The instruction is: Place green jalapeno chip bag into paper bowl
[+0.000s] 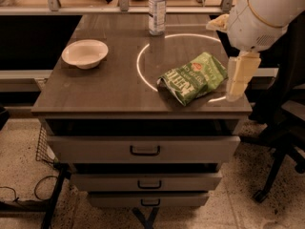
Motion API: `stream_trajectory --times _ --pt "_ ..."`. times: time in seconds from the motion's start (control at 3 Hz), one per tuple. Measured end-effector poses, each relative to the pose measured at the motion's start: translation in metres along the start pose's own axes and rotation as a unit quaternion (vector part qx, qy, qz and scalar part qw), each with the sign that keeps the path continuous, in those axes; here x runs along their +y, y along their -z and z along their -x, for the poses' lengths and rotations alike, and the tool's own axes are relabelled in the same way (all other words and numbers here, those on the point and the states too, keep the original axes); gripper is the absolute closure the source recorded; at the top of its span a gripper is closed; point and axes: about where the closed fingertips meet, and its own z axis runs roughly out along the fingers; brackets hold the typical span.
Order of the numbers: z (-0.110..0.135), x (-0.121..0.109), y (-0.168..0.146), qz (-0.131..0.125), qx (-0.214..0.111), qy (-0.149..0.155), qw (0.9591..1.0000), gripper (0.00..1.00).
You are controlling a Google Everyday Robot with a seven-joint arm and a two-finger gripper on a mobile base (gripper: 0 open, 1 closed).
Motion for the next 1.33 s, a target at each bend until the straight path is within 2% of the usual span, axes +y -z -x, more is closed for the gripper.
stream_trajectory --times 0.33,0.67,1.0,1.33 --pt "0.011 -0.016 -0.025 0.021 -0.006 0.048 0.9986 0.00" --pt "0.016 -0.025 -0.051 0.056 0.013 0.078 0.9953 0.00" --pt "0.015 -0.033 -0.076 0.086 0.041 0.094 0.9910 0.00" --pt "0.007 -0.036 -0.101 0.110 0.067 0.097 0.9870 0.00"
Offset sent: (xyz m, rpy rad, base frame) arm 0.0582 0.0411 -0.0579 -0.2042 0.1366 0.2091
